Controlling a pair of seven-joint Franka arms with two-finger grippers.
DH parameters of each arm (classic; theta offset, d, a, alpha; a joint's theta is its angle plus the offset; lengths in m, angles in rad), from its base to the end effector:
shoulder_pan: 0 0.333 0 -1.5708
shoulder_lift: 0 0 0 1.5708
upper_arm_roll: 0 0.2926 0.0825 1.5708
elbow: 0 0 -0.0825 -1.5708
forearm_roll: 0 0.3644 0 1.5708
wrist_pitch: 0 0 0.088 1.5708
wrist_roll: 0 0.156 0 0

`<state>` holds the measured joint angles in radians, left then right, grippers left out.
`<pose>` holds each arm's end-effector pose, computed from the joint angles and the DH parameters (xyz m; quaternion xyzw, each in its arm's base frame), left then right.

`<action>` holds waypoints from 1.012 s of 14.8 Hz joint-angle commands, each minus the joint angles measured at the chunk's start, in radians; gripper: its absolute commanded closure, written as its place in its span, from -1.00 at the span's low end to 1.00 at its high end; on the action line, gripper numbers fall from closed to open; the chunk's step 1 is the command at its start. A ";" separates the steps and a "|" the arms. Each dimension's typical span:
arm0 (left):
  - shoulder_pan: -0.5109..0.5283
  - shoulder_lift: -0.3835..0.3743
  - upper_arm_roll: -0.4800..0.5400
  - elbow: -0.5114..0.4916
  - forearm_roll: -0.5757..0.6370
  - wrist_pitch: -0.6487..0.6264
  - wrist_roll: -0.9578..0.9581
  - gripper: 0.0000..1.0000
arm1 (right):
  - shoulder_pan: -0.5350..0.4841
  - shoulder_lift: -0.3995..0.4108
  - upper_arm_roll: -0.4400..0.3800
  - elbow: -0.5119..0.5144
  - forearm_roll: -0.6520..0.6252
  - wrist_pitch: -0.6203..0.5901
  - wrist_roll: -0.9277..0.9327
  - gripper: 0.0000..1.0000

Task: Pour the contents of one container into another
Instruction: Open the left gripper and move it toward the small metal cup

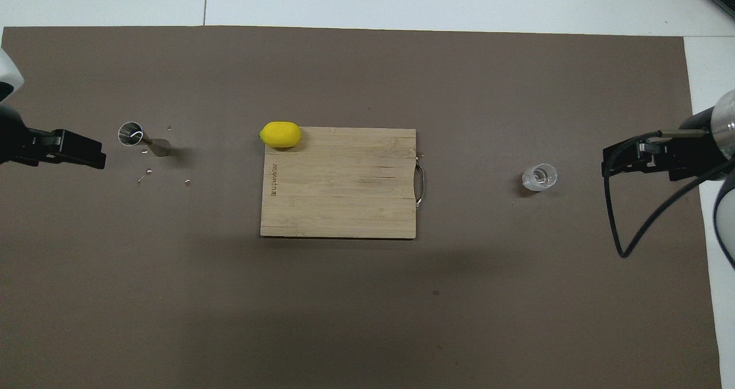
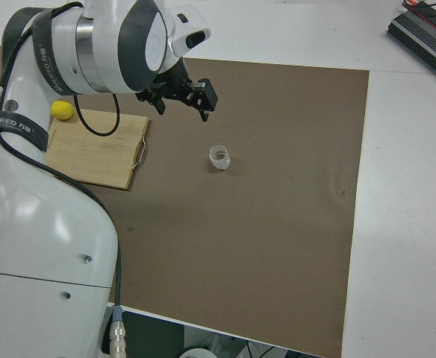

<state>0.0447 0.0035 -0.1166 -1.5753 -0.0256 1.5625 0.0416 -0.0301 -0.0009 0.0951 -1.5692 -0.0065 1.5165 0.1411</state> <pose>0.5324 -0.0423 0.5475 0.9983 -0.0567 -0.0083 0.0129 0.5252 0.0332 0.5487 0.9989 -0.0381 -0.0254 0.0059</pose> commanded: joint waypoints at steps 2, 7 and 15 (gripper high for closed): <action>-0.008 -0.025 0.003 -0.029 0.018 -0.011 0.006 -1.00 | -0.008 -0.007 0.002 -0.005 0.019 -0.012 -0.025 -1.00; 0.000 -0.023 0.005 -0.028 -0.006 -0.024 0.006 -1.00 | -0.007 -0.007 0.002 -0.005 0.019 -0.012 -0.025 -1.00; 0.072 0.096 0.058 -0.015 -0.189 -0.059 -0.095 -1.00 | -0.007 -0.007 0.002 -0.005 0.019 -0.012 -0.025 -1.00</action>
<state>0.1025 0.0515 -0.0812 -1.6032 -0.1521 1.5220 0.0099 -0.0301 -0.0009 0.0951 -1.5693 -0.0064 1.5164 0.1411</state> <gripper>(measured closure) 0.000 0.000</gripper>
